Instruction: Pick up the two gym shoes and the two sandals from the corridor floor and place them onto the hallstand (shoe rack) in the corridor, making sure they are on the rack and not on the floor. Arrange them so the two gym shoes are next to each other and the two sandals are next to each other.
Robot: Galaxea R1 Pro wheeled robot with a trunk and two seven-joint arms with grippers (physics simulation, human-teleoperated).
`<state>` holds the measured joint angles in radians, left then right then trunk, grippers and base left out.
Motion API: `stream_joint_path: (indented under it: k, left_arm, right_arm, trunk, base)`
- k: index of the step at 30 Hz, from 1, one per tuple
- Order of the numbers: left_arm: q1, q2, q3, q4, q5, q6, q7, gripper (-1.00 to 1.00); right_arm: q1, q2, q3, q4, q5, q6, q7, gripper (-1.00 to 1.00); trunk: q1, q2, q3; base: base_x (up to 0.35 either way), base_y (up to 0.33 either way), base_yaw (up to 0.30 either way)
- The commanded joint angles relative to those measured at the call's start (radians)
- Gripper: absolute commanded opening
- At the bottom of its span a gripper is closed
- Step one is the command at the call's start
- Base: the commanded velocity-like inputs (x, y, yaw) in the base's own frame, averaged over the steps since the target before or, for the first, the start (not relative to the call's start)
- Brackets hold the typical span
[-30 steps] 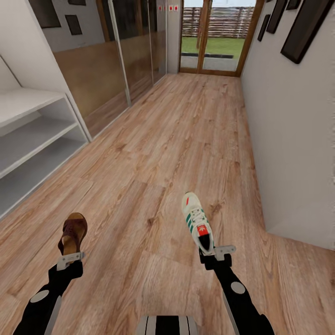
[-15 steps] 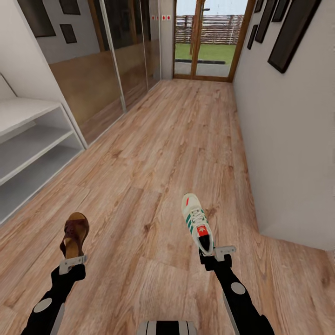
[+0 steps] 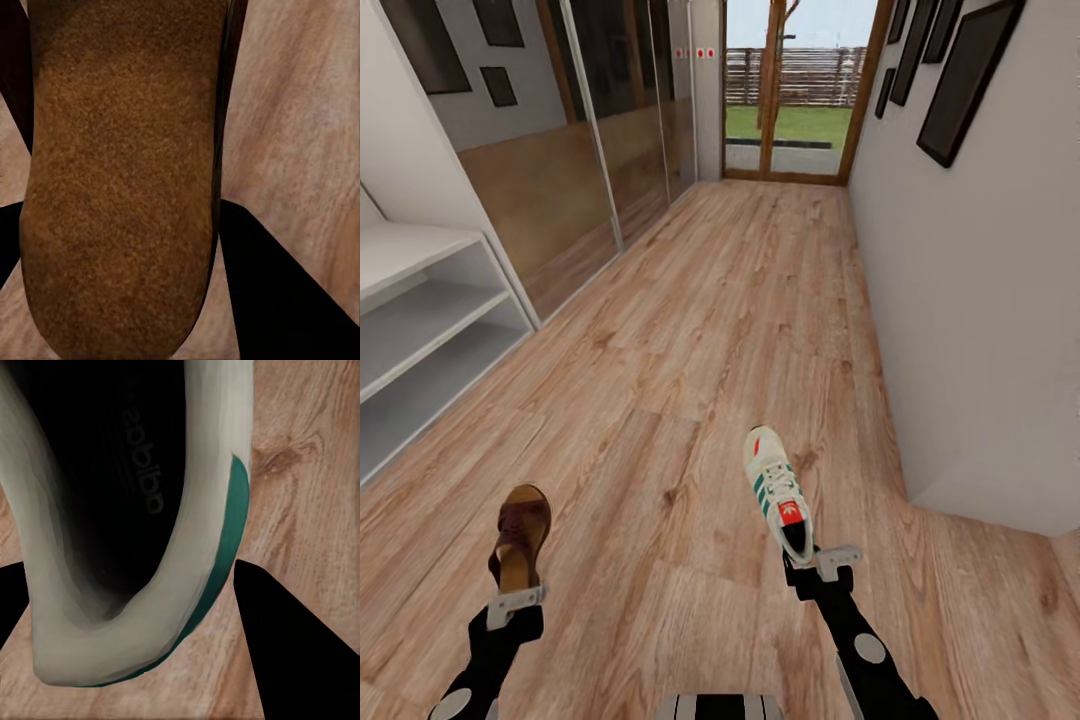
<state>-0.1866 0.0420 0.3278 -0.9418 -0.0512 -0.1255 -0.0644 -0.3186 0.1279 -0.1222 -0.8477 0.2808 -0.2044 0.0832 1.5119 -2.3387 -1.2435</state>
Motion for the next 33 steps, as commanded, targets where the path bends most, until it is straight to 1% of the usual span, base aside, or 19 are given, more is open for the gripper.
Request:
stream_joint_path:
  k: [1,4,6,7,8,9,10,12,15,16,18,21,24,33]
  left_arm:
    - [0.002,-0.001,0.003,0.048,-0.009,-0.045,0.013,-1.0]
    - [0.005,-0.001,0.001,0.181,-0.008,-0.142,0.103,-1.0]
    - [0.005,-0.002,0.003,0.251,-0.004,-0.192,0.155,-1.0]
    - [0.006,-0.002,0.005,0.28,-0.001,-0.217,0.175,-1.0]
    - [0.006,-0.001,0.006,0.293,0.001,-0.229,0.183,-1.0]
    - [0.006,-0.002,0.007,0.347,0.004,-0.284,0.208,-1.0]
    - [0.006,-0.003,0.006,0.355,0.004,-0.296,0.211,-1.0]
    - [0.007,-0.004,0.005,0.364,0.001,-0.309,0.214,-1.0]
    - [0.007,-0.005,0.004,0.37,-0.001,-0.315,0.214,-1.0]
    - [0.007,-0.004,0.004,0.374,-0.003,-0.317,0.215,-1.0]
    - [0.007,-0.005,0.004,0.376,-0.003,-0.317,0.215,-1.0]
    - [0.007,-0.007,0.004,0.377,-0.005,-0.319,0.215,-1.0]
    - [0.007,-0.008,0.003,0.377,-0.005,-0.319,0.214,-1.0]
    - [0.007,-0.01,0.002,0.394,-0.004,-0.321,0.212,-1.0]
  right_arm:
    - [0.001,0.0,-0.008,0.015,0.006,-0.01,0.008,-1.0]
    - [0.017,-0.02,-0.017,0.071,0.005,-0.043,0.007,-1.0]
    - [0.027,-0.035,-0.039,0.101,0.005,-0.086,0.008,-1.0]
    - [0.033,-0.039,-0.057,0.114,0.005,-0.108,0.008,-1.0]
    - [0.037,-0.041,-0.067,0.119,0.005,-0.118,0.008,-1.0]
    - [0.06,-0.045,-0.122,0.146,0.005,-0.158,0.009,-1.0]
    - [0.067,-0.046,-0.132,0.157,0.005,-0.167,0.009,-1.0]
    - [0.079,-0.047,-0.143,0.188,0.005,-0.194,0.009,-1.0]
    - [0.087,-0.054,-0.148,0.232,0.006,-0.247,0.01,-1.0]
    - [0.091,-0.071,-0.15,0.258,0.006,-0.298,0.01,-1.0]
    - [0.092,-0.089,-0.15,0.282,0.005,-0.327,0.009,-1.0]
    - [0.093,-0.098,-0.151,0.308,0.005,-0.341,0.009,-1.0]
    - [0.093,-0.102,-0.151,0.318,0.005,-0.346,0.008,-1.0]
    - [0.093,-0.1,-0.151,0.323,0.005,-0.348,0.007,-1.0]
  trunk:
    - [0.0,0.0,0.001]
    - [0.0,0.0,0.006]
    - [0.0,0.0,0.009]
    - [0.0,0.0,0.01]
    - [0.0,0.0,0.012]
    - [0.0,0.0,0.014]
    - [0.0,0.0,0.015]
    - [0.0,0.0,0.018]
    - [0.0,0.0,0.023]
    - [0.0,0.0,0.024]
    - [0.0,0.0,0.028]
    - [0.0,0.0,0.032]
    - [0.0,0.0,0.037]
    - [0.0,0.0,0.047]
  base:
    - [0.0,0.0,-0.017]
    - [0.0,0.0,-0.007]
    - [0.0,0.0,-0.002]
    - [0.0,0.0,-0.001]
    - [0.0,0.0,0.0]
    - [0.0,0.0,0.0]
    - [0.0,0.0,0.0]
    - [0.0,0.0,0.0]
    - [0.0,0.0,0.0]
    - [0.0,0.0,0.0]
    - [0.0,0.0,0.0]
    - [0.0,0.0,-0.023]
    - [0.0,0.0,-0.076]
    - [0.0,0.0,-0.178]
